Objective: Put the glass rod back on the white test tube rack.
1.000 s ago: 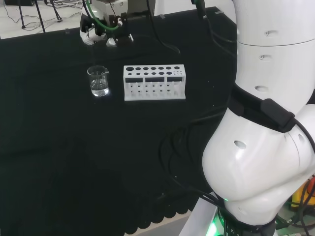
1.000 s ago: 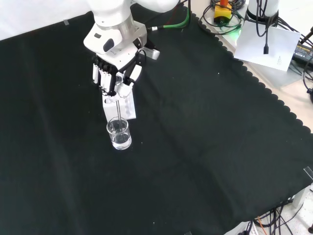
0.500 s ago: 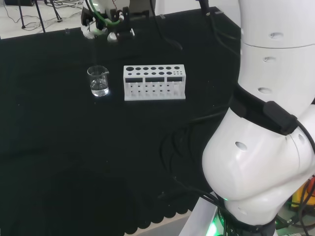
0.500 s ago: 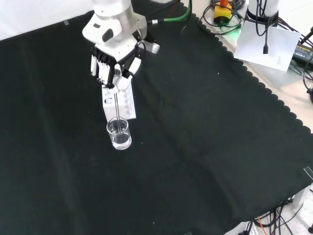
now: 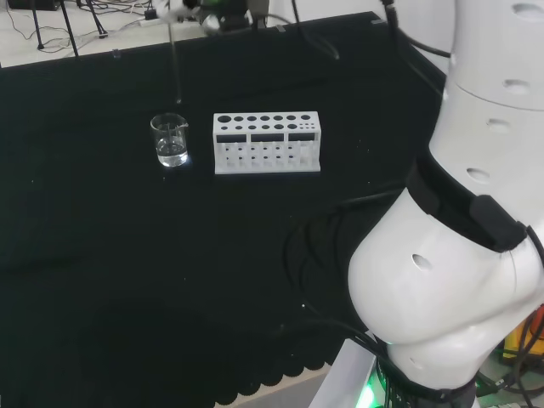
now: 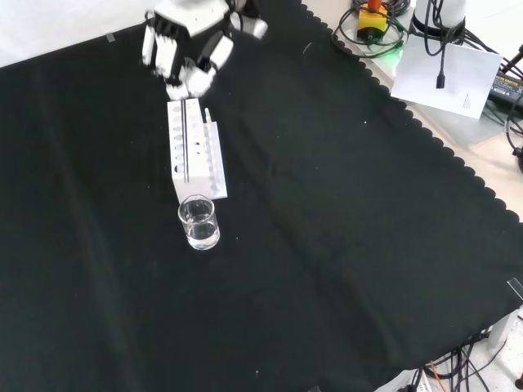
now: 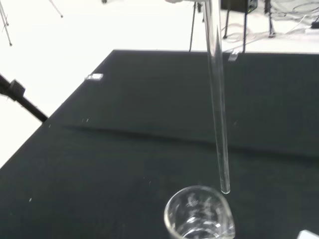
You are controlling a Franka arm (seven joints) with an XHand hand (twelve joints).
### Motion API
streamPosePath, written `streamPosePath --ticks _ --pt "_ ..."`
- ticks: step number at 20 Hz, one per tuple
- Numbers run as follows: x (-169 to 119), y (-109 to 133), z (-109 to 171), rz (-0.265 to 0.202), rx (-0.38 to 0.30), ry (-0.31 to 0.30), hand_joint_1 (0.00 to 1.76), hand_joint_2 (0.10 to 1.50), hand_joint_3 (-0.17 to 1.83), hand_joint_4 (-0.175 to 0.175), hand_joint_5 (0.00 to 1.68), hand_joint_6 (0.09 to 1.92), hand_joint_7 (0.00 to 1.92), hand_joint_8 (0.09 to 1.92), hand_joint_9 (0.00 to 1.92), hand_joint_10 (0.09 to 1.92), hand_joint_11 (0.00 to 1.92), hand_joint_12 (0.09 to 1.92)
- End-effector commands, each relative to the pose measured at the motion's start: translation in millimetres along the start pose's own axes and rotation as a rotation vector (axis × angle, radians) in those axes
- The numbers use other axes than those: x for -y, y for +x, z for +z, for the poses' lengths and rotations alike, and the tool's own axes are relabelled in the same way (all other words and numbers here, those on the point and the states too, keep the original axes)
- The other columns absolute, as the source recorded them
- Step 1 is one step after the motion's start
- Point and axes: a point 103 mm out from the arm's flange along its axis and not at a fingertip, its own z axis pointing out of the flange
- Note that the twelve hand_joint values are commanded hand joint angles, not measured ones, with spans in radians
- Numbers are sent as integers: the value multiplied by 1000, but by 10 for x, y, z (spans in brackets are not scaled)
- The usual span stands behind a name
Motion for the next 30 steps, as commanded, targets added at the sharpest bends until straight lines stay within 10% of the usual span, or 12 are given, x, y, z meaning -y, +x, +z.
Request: streamPosePath --ticks 1,17,30 --pt "247 -435 -219 74 -28 -9 1470 1075 0 -175 1037 612 981 1341 1486 1098 971 1053" --pt "886 -1872 -459 329 -22 -57 1470 1075 0 -175 1036 614 981 1340 1487 1098 971 1053" --pt "1371 -2017 -365 395 5 -40 1470 1076 0 -175 1035 615 981 1341 1487 1099 971 1053"
